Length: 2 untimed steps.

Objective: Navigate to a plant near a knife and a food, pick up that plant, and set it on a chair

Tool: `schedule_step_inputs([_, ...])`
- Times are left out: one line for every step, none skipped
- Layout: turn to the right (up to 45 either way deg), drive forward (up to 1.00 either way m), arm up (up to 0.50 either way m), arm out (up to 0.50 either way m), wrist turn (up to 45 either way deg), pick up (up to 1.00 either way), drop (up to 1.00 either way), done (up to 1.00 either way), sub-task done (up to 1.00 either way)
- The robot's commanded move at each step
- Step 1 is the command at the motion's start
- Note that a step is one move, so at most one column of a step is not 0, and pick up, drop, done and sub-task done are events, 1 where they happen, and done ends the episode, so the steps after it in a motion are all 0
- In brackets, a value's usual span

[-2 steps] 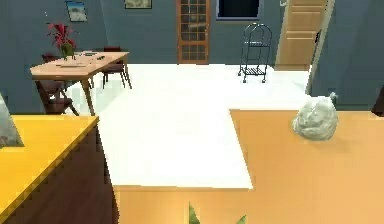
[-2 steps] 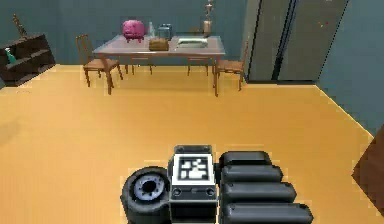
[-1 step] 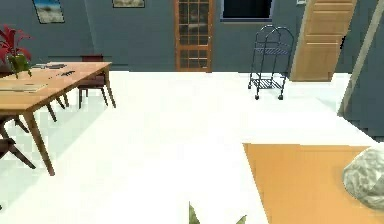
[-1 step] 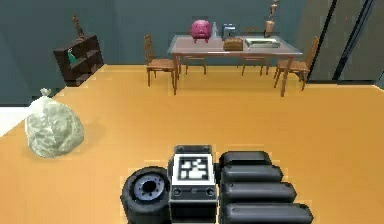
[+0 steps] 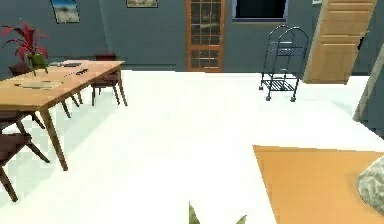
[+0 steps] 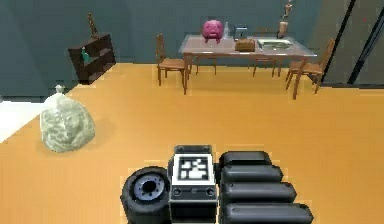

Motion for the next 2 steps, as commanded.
schedule_step_inputs([0.0, 0.45, 0.0, 0.0, 0.0, 0.0, 0.0, 0.0, 0.0])
schedule_step_inputs([-45.0, 0.0, 0.0, 0.0, 0.0, 0.0, 0.0, 0.0, 0.0])
